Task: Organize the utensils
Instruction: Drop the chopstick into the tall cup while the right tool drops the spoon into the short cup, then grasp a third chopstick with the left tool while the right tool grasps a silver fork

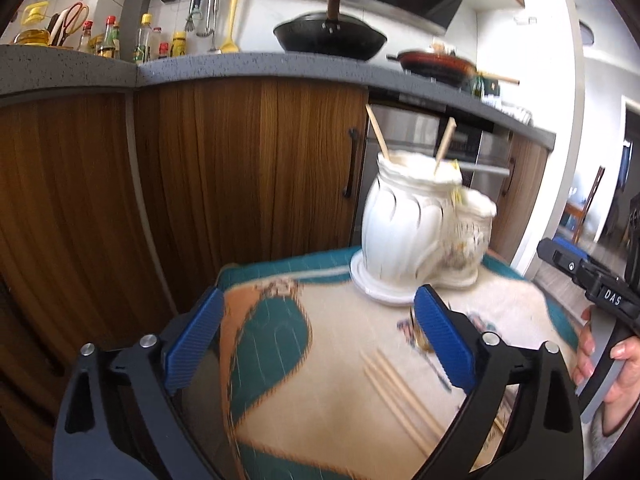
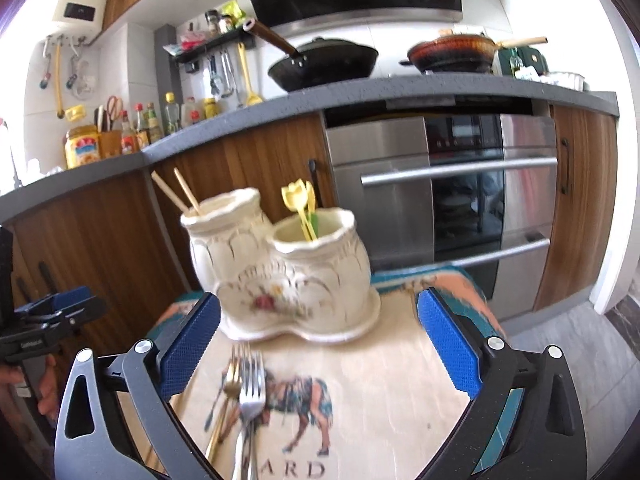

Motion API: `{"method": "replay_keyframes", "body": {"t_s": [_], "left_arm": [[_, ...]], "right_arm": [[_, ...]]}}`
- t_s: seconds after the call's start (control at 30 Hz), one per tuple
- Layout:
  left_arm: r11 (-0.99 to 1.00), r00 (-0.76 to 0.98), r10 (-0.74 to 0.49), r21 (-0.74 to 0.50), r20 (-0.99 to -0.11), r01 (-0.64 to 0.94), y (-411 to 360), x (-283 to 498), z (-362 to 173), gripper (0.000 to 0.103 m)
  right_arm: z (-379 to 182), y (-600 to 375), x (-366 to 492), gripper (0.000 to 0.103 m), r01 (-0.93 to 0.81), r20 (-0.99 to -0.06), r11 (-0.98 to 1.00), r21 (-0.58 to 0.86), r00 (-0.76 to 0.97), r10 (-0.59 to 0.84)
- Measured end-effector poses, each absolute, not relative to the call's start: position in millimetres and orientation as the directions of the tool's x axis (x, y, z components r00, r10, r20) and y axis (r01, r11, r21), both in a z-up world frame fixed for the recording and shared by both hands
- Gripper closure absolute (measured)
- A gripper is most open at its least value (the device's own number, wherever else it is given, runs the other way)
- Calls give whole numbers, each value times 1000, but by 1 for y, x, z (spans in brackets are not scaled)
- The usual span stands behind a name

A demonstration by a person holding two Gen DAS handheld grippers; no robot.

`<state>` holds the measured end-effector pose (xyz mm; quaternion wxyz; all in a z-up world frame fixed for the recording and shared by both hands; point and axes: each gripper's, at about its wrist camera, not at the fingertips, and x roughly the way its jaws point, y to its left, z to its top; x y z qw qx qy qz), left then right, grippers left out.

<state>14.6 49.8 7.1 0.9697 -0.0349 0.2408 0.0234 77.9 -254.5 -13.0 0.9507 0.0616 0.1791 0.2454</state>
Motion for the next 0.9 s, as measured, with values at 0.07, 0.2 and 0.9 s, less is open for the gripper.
{"method": "replay_keyframes", "body": {"t_s": [0.07,0.2,0.9], "left_arm": [[997,862,36,-41,-505,-66,44,12,0,7],[998,801,49,-8,-596,-67,34,11,-17,6],[998,613,56,69,-788,-2,-8,9,-69,27]], "right_arm": [[-17,-255,76,5,-443,-343,874,201,804,486],[-27,-252,73,5,-447,-399,875,186,780,483],[-34,-245,68,5,-475,-429,871,124,766,479]]}}
